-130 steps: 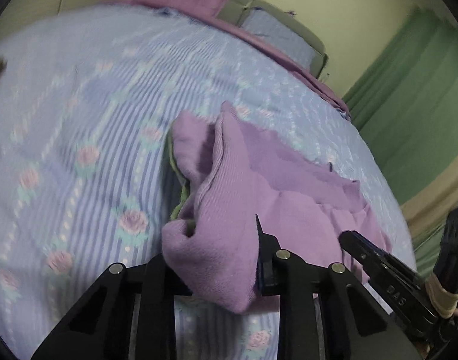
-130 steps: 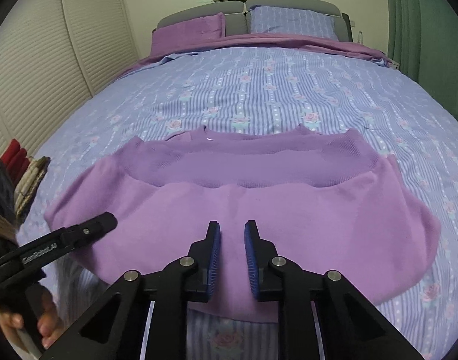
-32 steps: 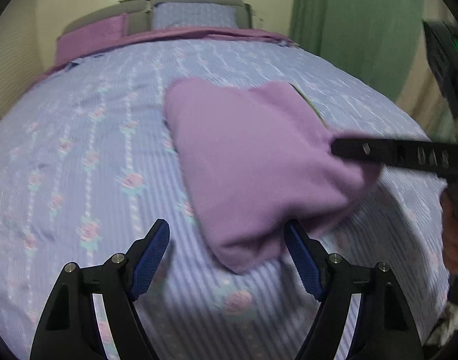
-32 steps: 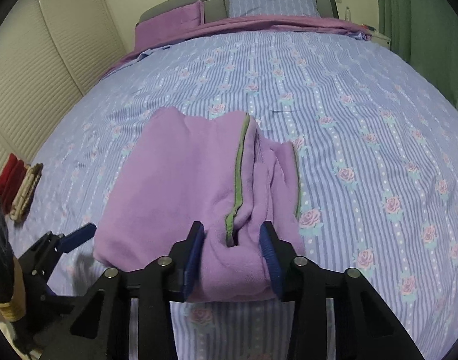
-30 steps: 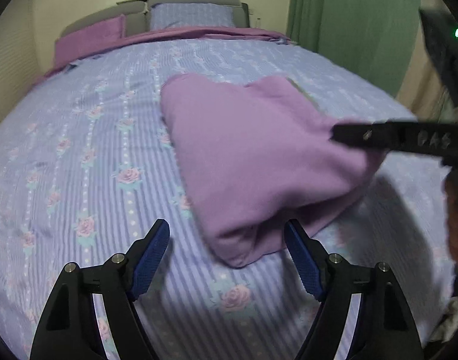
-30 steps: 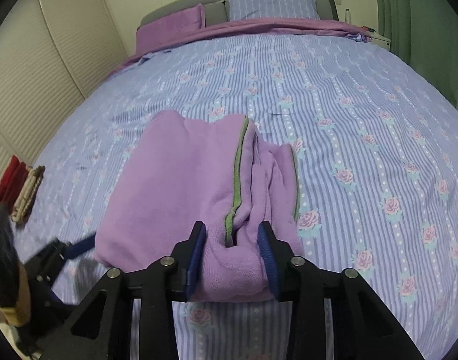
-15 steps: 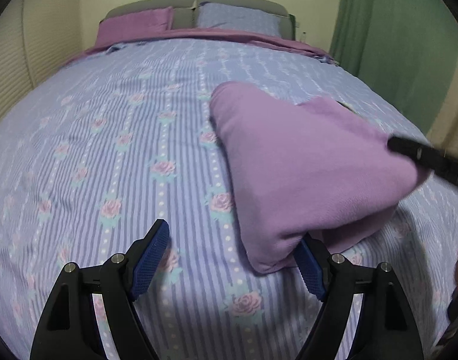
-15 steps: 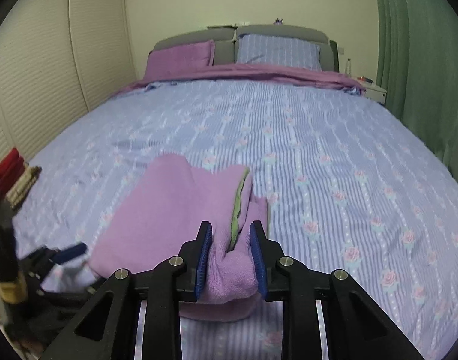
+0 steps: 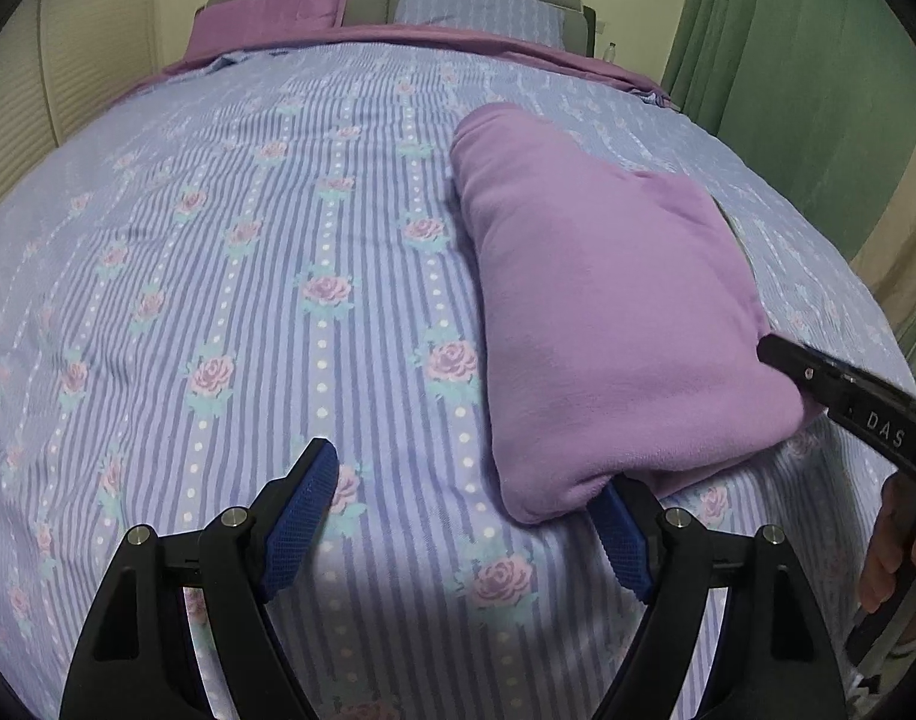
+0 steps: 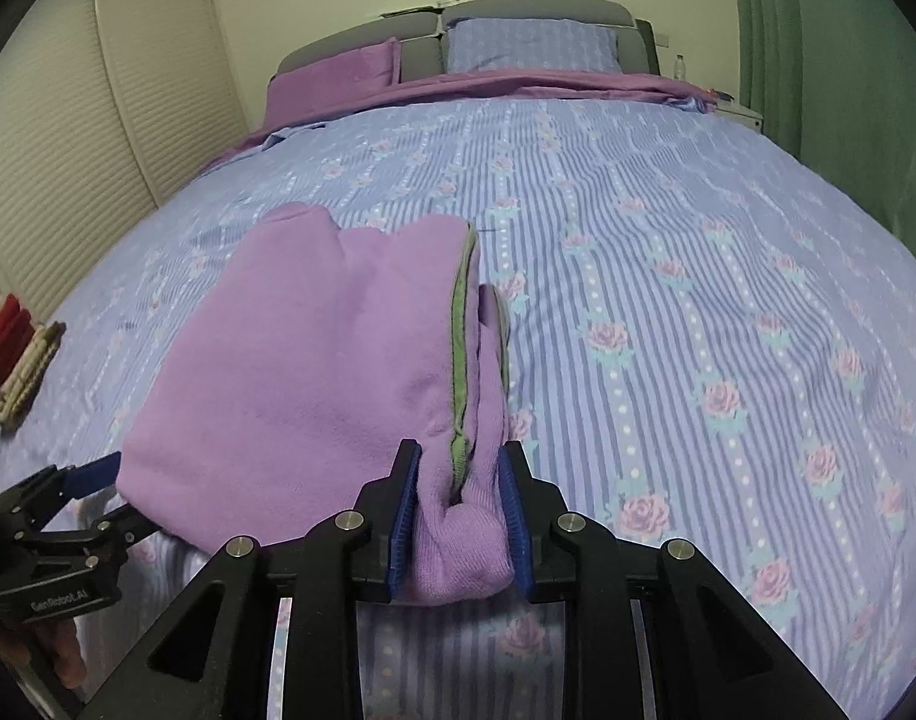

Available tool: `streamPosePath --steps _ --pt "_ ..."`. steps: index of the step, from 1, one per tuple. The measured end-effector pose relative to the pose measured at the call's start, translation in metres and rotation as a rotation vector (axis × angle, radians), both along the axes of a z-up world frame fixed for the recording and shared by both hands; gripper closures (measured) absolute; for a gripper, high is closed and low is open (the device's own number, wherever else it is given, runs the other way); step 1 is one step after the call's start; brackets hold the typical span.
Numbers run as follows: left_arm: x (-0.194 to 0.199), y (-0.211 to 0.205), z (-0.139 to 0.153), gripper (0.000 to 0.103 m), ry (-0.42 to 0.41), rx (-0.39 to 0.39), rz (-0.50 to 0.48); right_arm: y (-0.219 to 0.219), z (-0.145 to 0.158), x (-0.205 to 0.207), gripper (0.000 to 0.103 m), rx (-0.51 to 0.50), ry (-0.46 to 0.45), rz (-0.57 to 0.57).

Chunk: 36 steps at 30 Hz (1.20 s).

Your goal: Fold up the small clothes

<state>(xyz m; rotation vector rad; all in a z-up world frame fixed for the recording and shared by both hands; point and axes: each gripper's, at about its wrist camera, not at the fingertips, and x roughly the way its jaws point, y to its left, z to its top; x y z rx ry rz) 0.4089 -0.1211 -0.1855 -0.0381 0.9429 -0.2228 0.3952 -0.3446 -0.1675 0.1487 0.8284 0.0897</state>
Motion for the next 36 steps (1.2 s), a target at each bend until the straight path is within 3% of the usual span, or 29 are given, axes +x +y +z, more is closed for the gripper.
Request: streamPosePath --steps 7,8,10,13,16,21,26,33,36 --pt "0.003 0.017 -0.007 0.021 0.069 -0.083 0.020 0.006 -0.004 -0.004 0.074 0.017 0.015 -0.035" --pt "0.003 0.016 -0.007 0.021 0.069 -0.075 0.012 0.007 -0.004 -0.005 0.072 0.007 0.016 -0.040" --pt "0.001 0.010 -0.003 0.018 0.065 -0.006 -0.022 0.006 -0.003 -0.007 0.057 -0.013 0.008 -0.075" --pt "-0.007 0.001 0.008 0.019 0.039 0.064 -0.073 -0.003 -0.002 -0.007 0.043 0.036 0.020 -0.133" --pt "-0.020 0.001 0.022 0.018 0.013 0.097 -0.117 -0.010 0.004 -0.014 0.037 0.090 0.025 -0.183" --pt "-0.040 0.014 0.069 0.008 -0.123 0.122 -0.133 -0.008 0.026 -0.052 0.025 0.110 -0.034 -0.271" --pt "-0.038 0.027 0.096 0.006 -0.175 0.061 -0.112 -0.012 0.022 -0.085 0.009 0.337 -0.106 -0.356" --pt "-0.027 0.033 0.092 0.006 -0.172 0.076 -0.116 -0.013 -0.027 -0.070 0.009 0.633 -0.077 -0.438" --pt "-0.026 0.034 0.085 0.006 -0.156 0.056 -0.115 -0.008 -0.037 -0.059 0.009 0.670 -0.074 -0.459"
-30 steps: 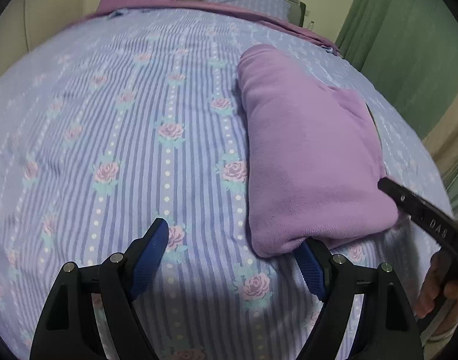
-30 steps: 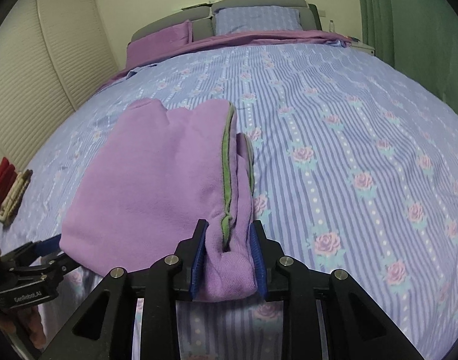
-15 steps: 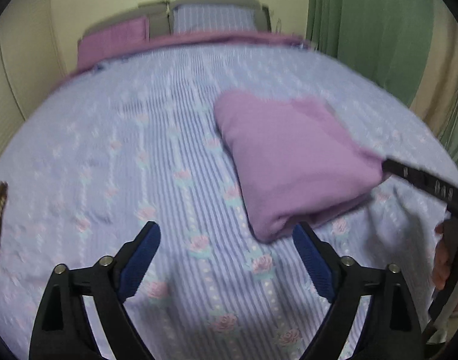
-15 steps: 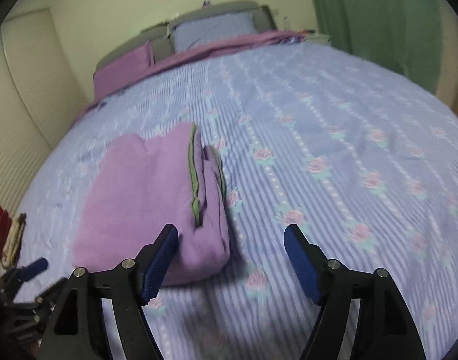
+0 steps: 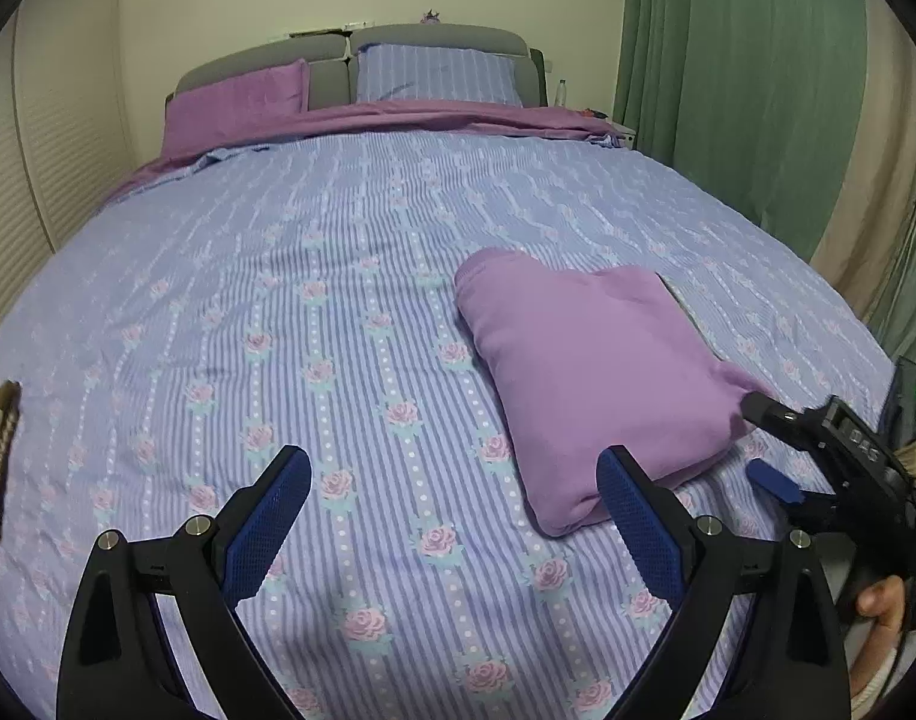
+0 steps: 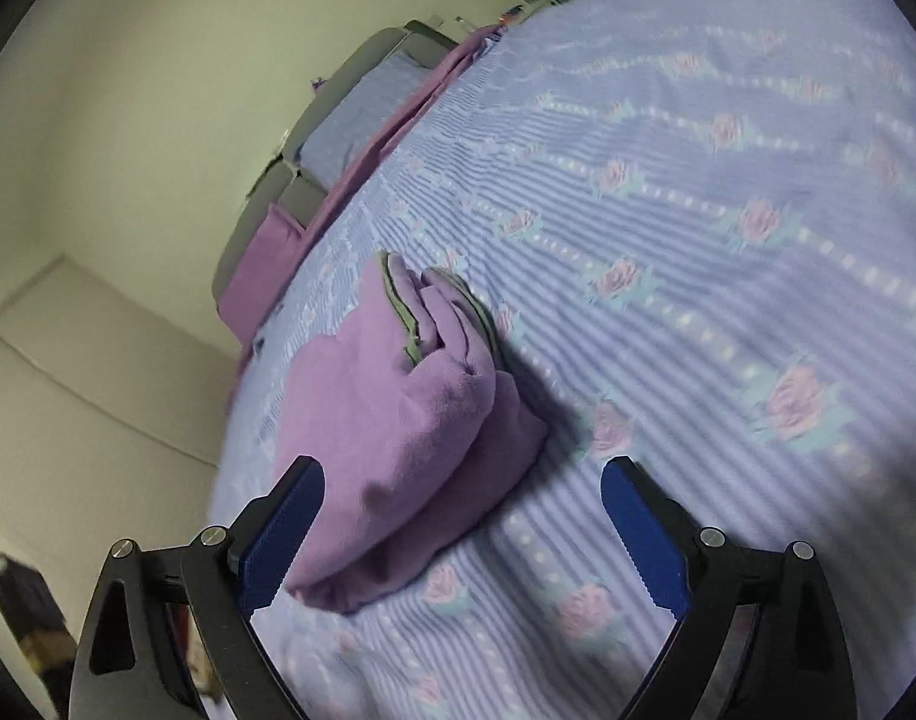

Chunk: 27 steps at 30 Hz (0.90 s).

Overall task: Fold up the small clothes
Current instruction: 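Grasp the folded sweatshirt edge with both grippers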

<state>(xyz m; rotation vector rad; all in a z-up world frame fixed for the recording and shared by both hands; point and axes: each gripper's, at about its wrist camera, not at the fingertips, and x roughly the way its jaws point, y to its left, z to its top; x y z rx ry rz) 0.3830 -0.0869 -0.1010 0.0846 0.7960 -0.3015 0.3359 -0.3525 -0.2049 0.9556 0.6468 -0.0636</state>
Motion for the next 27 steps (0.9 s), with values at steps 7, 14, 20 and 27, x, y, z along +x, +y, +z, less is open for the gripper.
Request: streamPosePath --steps 7,14,20,27 --pt "0.016 0.001 -0.011 0.006 0.044 -0.072 -0.012 0.010 -0.008 0.038 0.009 -0.021 0.003 0.004" --pt "0.057 -0.005 -0.031 0.005 0.173 -0.209 -0.041 0.001 -0.017 0.048 0.040 -0.026 0.042 -0.048" --pt "0.092 -0.027 -0.057 0.011 0.279 -0.238 -0.064 0.000 -0.017 0.045 0.051 -0.088 0.063 -0.039" --pt "0.118 -0.042 -0.072 0.014 0.327 -0.320 -0.079 0.003 -0.015 0.038 0.054 -0.149 0.065 -0.031"
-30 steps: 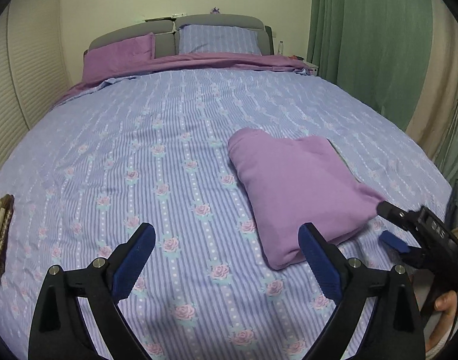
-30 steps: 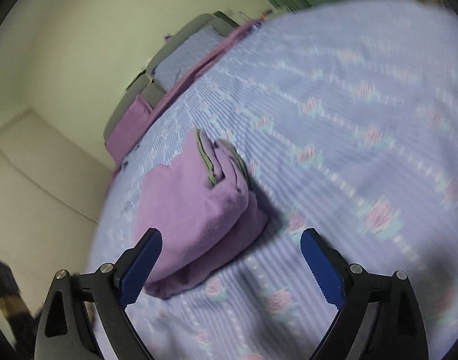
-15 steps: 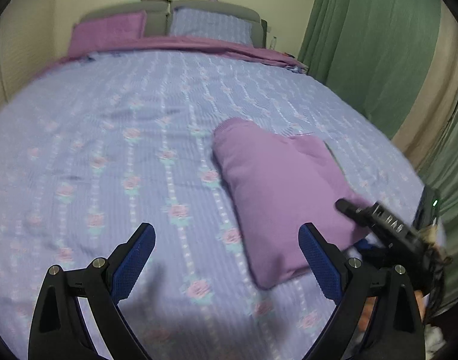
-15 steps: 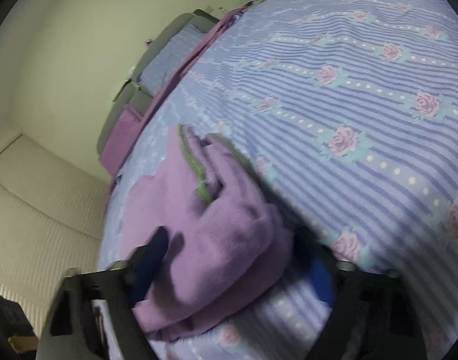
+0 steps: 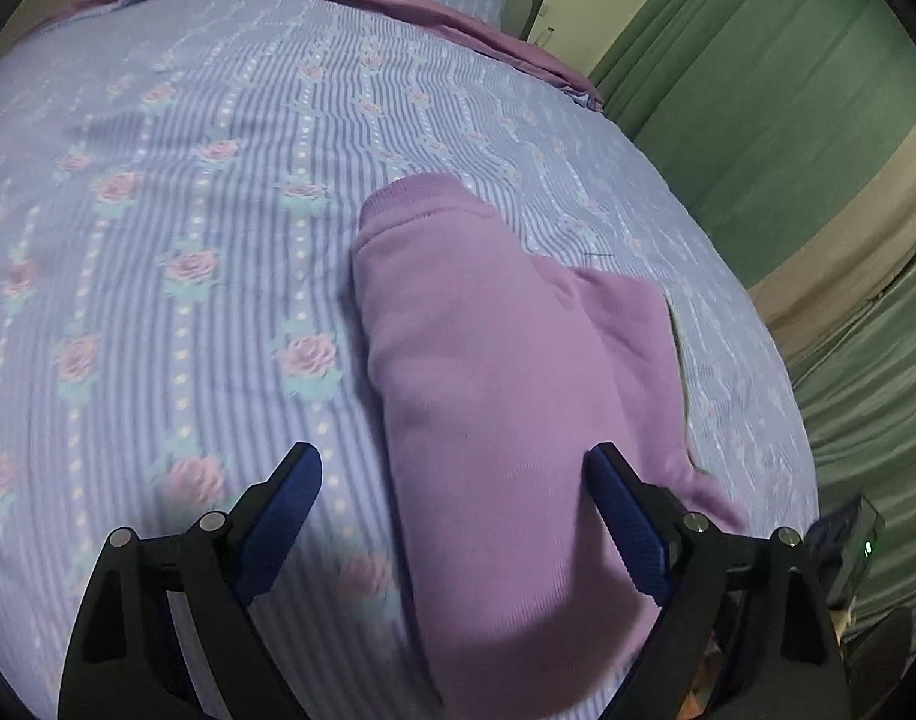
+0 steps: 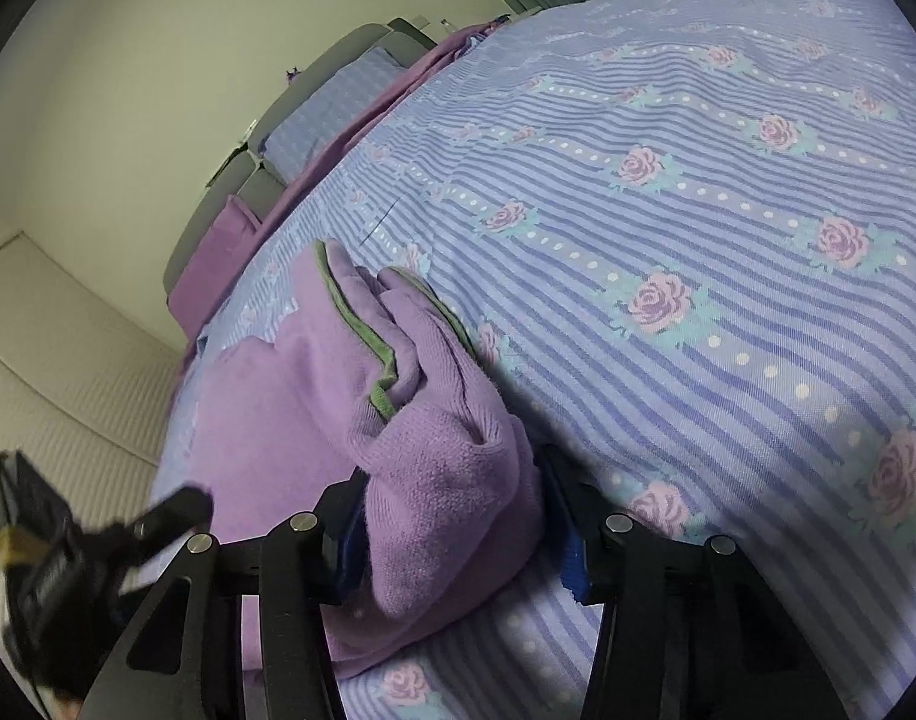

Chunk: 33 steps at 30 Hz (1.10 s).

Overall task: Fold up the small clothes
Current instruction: 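Grasp the folded sweatshirt edge with both grippers, then lift the folded sweatshirt with both grippers and carry it to the red clothes stack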

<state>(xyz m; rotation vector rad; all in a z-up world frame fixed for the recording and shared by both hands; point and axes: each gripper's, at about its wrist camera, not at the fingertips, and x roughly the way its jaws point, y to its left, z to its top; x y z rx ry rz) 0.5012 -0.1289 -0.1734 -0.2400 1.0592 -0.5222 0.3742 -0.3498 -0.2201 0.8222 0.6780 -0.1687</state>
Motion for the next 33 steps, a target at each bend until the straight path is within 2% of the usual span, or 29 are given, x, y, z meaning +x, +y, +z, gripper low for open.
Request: streamPosePath --steps 7,8,9,10,13,15,21,27,33 --pt "0.006 -0.008 -0.017 0.024 0.009 -0.013 -0.014 0.005 0.001 0.000 0.055 -0.057 0.005 0.007" --pt "0.006 -0.009 -0.018 0.029 0.010 -0.018 -0.018 0.005 0.001 0.001 0.055 -0.064 0.008 0.006" --pt "0.007 -0.011 -0.020 0.037 0.019 -0.031 -0.026 0.007 0.002 0.001 0.055 -0.069 0.010 0.005" --pt "0.009 -0.012 -0.022 0.039 0.046 -0.065 -0.031 0.008 0.002 0.001 0.055 -0.077 0.014 0.004" --pt "0.008 -0.017 -0.022 0.041 0.038 -0.043 -0.038 0.012 0.006 0.003 0.055 -0.114 0.030 0.003" --pt "0.006 -0.017 -0.017 0.047 0.027 -0.033 -0.050 0.014 0.010 0.003 0.056 -0.120 0.038 0.004" --pt "-0.010 -0.019 0.011 0.056 -0.078 0.035 -0.121 0.025 0.028 -0.005 0.062 -0.175 0.047 0.028" --pt "-0.034 -0.009 0.049 0.058 -0.177 0.090 -0.168 0.047 0.062 -0.025 0.064 -0.236 0.025 0.054" --pt "-0.070 0.027 0.096 0.058 -0.271 0.112 -0.161 0.080 0.098 -0.051 0.064 -0.266 -0.032 0.089"
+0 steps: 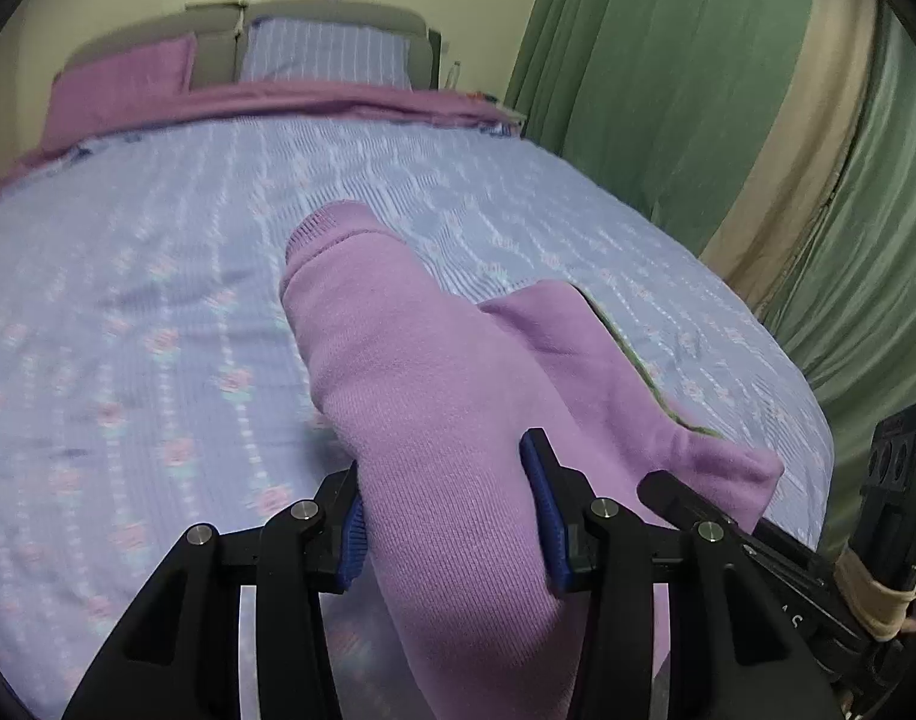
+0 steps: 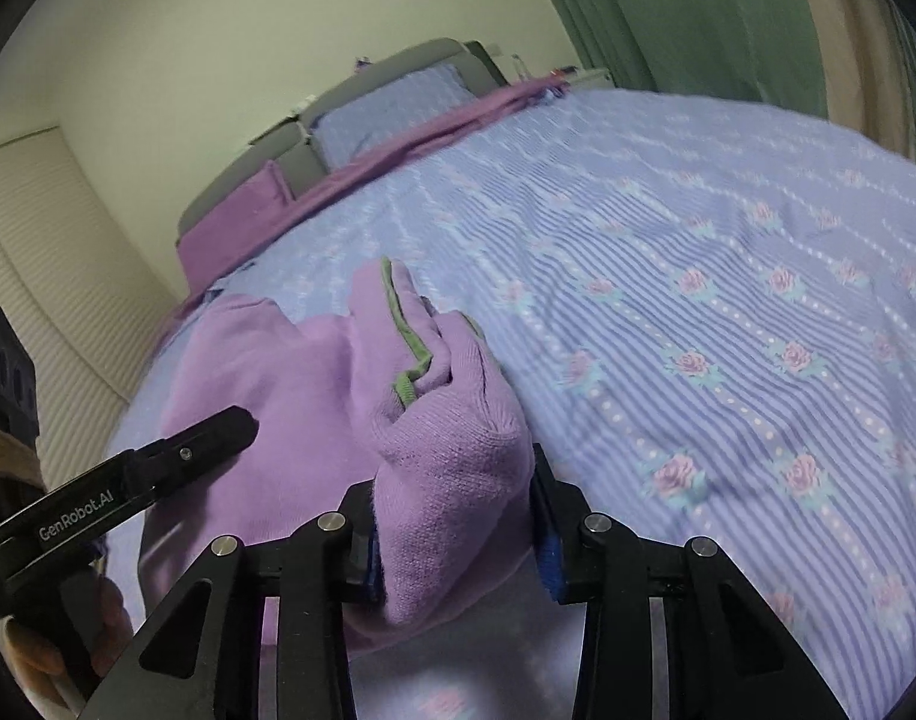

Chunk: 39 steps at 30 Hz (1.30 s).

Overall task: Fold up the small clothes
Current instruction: 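Lift the folded sweatshirt with both grippers and carry it to the red clothes stack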

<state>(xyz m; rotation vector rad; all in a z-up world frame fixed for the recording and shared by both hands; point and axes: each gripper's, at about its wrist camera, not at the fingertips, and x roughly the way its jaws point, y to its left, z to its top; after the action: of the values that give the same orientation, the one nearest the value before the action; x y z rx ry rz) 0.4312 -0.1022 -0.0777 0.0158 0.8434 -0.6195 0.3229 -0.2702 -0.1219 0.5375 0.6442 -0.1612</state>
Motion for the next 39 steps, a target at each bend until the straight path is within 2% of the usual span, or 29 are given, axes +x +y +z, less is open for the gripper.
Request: streamPosePath --steps 4,14,19,26,31,39 --pt "-0.022 0.027 0.028 0.058 -0.049 0.006 0.017 0.028 0.025 -0.019 0.064 0.000 -0.035 0.033" --pt "-0.073 0.127 0.094 0.058 -0.157 0.025 0.100 0.122 0.077 -0.057 0.064 -0.002 -0.130 0.148" --pt "-0.097 0.178 0.115 0.058 -0.207 0.020 0.151 0.174 0.098 -0.068 0.064 -0.031 -0.173 0.222" --pt "-0.115 0.273 0.134 0.058 -0.241 0.004 0.241 0.253 0.119 -0.068 0.064 -0.057 -0.225 0.330" --pt "-0.117 0.341 0.145 0.058 -0.266 0.039 0.301 0.319 0.129 -0.057 0.064 -0.058 -0.249 0.417" --pt "-0.098 0.434 0.159 0.058 -0.275 0.103 0.390 0.414 0.136 -0.023 0.064 -0.033 -0.264 0.548"
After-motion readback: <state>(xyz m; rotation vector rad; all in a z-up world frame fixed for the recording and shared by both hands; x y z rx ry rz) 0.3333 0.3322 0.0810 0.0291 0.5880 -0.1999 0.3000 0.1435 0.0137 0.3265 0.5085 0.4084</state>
